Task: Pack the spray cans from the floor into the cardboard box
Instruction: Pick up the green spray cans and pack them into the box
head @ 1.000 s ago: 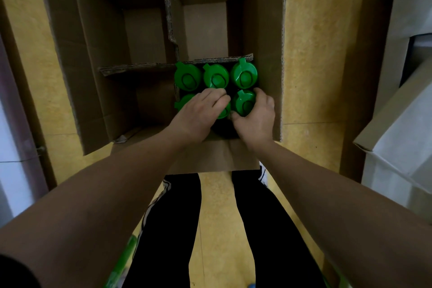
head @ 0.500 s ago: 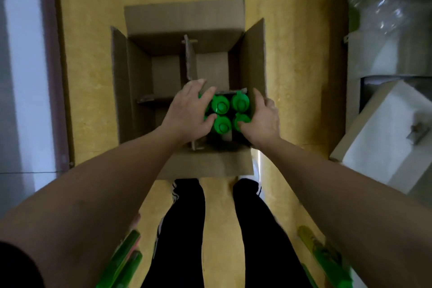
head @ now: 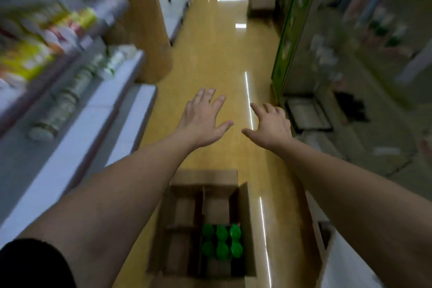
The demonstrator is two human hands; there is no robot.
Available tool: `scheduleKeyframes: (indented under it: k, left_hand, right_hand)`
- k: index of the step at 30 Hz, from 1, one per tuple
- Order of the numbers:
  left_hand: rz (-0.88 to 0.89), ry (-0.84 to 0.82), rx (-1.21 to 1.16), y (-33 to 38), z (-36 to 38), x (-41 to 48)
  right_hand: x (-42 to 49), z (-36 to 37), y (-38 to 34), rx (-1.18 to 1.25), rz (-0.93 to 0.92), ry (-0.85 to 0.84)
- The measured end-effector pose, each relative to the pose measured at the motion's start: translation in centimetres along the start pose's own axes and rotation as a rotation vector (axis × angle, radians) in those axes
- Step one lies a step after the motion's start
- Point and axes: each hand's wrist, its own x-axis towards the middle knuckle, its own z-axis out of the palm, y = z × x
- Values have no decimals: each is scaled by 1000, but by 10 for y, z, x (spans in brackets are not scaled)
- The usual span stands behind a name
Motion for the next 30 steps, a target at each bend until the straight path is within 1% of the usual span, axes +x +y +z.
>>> scheduleKeyframes:
  k: [3, 5, 8, 12, 16, 20, 25, 28, 30]
  left_hand:
    - [12, 115, 61, 8, -86, 23]
    - [25, 168, 75, 15, -126, 33]
    - [61, 201, 58, 26, -164, 44]
    - [162, 230, -5, 41, -189, 55]
    - [314, 209, -37, 57, -199, 56]
    - [448, 160, -92, 87, -189, 50]
    - [670, 38, -137, 155, -164, 17]
    - [807, -64, -206, 207, -156, -14]
    - [886, -102, -232, 243, -152, -41]
  right_hand:
    - [2, -81, -25, -18, -35, 109]
    - [-1, -121, -41, -30, -33, 171]
    - [-10, -166, -59, -43, -23, 231]
    - [-31, -207, -62, -88, 22, 269]
    - [-60, -220, -47, -95, 174, 268]
    - [-108, -209, -23, -107, 339, 280]
    - [-202, -194, 7, -122, 611, 307]
    - [-270, -193, 22, -138, 782, 318]
    - [-319, -196, 30, -151, 886, 327]
